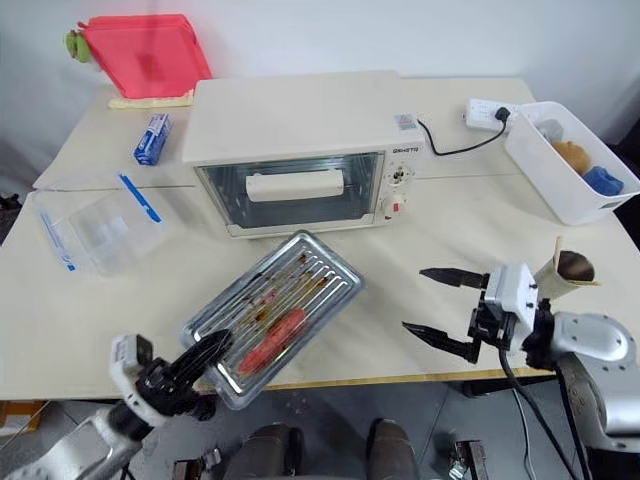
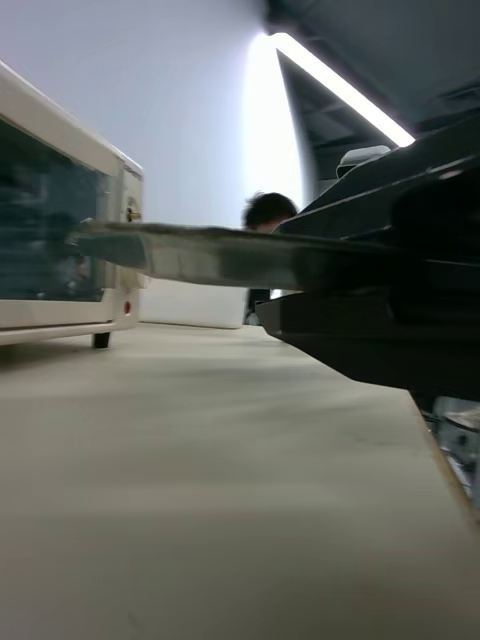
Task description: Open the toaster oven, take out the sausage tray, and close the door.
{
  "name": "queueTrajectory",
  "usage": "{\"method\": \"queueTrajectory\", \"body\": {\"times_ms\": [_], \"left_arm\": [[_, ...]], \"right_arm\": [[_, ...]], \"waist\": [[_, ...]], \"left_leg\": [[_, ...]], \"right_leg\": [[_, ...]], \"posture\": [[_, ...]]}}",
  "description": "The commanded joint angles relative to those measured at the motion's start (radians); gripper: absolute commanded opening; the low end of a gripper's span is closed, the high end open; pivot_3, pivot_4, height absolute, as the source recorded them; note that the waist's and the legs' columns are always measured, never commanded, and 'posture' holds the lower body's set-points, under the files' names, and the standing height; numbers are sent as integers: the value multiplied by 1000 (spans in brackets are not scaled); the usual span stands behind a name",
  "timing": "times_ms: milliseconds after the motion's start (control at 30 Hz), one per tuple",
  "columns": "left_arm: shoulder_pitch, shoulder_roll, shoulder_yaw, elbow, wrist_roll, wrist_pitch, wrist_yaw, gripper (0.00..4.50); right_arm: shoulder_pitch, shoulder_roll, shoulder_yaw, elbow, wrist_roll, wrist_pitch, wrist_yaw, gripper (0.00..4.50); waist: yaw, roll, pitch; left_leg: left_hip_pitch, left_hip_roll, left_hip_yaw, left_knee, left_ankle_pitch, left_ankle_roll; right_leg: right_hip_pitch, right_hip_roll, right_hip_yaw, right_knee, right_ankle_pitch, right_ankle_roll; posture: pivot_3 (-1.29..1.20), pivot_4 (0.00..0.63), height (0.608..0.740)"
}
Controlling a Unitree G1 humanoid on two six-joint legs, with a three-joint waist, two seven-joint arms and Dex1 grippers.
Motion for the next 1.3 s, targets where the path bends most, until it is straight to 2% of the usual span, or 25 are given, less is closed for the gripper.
{"method": "queueTrajectory", "body": {"times_ms": [33, 133, 300, 433, 633, 800, 1067, 1267, 1300], "left_arm": [[-115, 40, -27, 101, -15, 96, 14, 0], [-244, 87, -92, 213, -15, 183, 38, 0], [-388, 103, -155, 333, -15, 234, 106, 0], [-539, 116, -247, 442, 4, 260, 182, 0], [-651, 141, -317, 497, 69, 323, 170, 0], [-717, 125, -311, 561, 135, 345, 132, 0], [-750, 73, -240, 557, 245, 307, 94, 2372], [-690, 132, -158, 446, 354, 284, -5, 4148], [-669, 166, -149, 419, 382, 291, -37, 4457]], "right_arm": [[59, -10, -67, -81, 3, -14, -39, 4482], [106, -5, -90, -117, 4, -8, -71, 4482], [159, 0, -110, -165, 15, 2, -115, 4482], [249, 18, -138, -234, 21, 9, -154, 4482], [327, 33, -151, -297, 26, 4, -189, 4482], [350, 50, -134, -330, 21, 1, -222, 4482], [353, 62, -86, -328, -2, -18, -240, 4500], [304, 53, -39, -283, -13, -31, -216, 4500], [297, 49, -35, -274, -15, -34, -205, 4500]], "waist": [[2, 0, 0], [1, 0, 0], [0, 0, 0], [25, 2, -1], [38, 3, -2], [45, 4, -3], [44, 4, -3], [20, 4, -2], [15, 4, -2]], "left_leg": [[0, 0, 0, 0, 0, 0], [1, 0, 1, 0, 0, 0], [5, 0, 2, -2, 0, 0], [11, -1, 1, -2, 0, -1], [13, -2, 0, -2, 0, 0], [13, -2, 0, -2, 1, 0], [12, -2, 0, -2, 0, 0], [12, -1, 0, -4, 0, -1], [12, -1, 0, -5, 0, -1]], "right_leg": [[0, 0, 0, 1, 0, 0], [0, 0, 1, 2, 0, 1], [3, 0, 2, 3, 1, 1], [10, -1, 1, -1, 1, 1], [14, -1, 1, -4, 3, 2], [14, -1, 1, -4, 3, 2], [13, -1, 1, -6, 3, 2], [13, 0, 0, -7, 3, 3], [13, 0, 0, -7, 3, 3]], "posture": [[0, 150, 740], [0, 150, 740], [0, 150, 740], [0, 150, 740], [0, 150, 740], [0, 150, 740], [0, 150, 740], [0, 150, 740], [0, 150, 740]]}}
